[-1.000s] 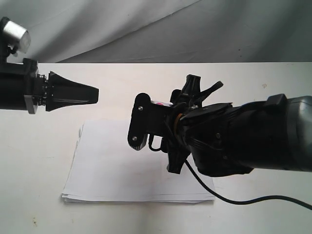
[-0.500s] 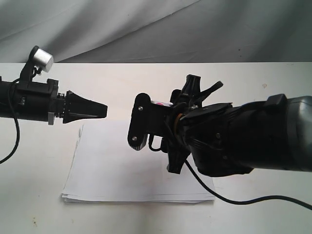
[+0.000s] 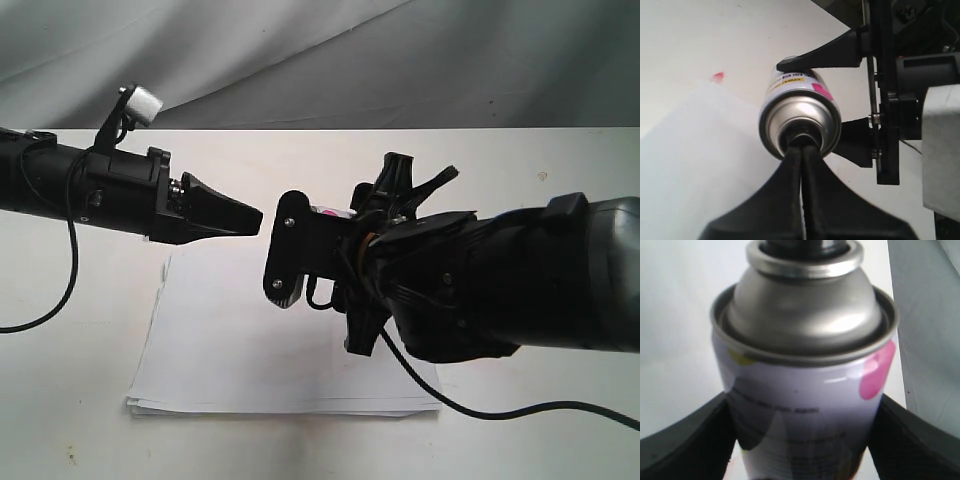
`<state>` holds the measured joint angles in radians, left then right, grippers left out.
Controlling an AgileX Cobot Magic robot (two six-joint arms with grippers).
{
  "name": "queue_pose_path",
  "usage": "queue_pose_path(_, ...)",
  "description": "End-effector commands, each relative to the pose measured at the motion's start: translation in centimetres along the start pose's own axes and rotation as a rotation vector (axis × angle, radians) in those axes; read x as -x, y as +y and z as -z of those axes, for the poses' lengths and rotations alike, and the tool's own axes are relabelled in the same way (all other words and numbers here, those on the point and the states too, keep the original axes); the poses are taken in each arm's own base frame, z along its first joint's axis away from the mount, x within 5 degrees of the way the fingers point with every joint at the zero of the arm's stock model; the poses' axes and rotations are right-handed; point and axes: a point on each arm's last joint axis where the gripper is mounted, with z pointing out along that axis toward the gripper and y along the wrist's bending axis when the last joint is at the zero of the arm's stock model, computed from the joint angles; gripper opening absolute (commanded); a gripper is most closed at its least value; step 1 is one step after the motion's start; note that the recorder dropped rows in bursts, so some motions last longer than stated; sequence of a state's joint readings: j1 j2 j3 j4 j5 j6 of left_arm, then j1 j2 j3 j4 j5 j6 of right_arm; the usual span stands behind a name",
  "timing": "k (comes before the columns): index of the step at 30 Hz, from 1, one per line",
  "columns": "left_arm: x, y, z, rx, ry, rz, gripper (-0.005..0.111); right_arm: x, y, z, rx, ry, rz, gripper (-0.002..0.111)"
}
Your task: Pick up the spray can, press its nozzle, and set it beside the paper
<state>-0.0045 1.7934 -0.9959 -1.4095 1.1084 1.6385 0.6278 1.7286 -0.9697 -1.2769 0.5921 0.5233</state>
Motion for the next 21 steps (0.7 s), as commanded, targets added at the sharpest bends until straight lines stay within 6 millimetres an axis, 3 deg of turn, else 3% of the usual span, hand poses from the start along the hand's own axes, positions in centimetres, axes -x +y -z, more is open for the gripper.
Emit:
queue_pose_path(1,0.2,0.26,-0.15,0.037,0.01,-0.033,0.0,0.02,-0.57,0.41,-0.033,0.002,0.01,0.0)
queue_pose_path(21,0.47,-0.21,-0.15,-0.015,-0.021,-0.045,0.0,0.03,-0.55,0.41,-0.03,0.001,0.007,0.0)
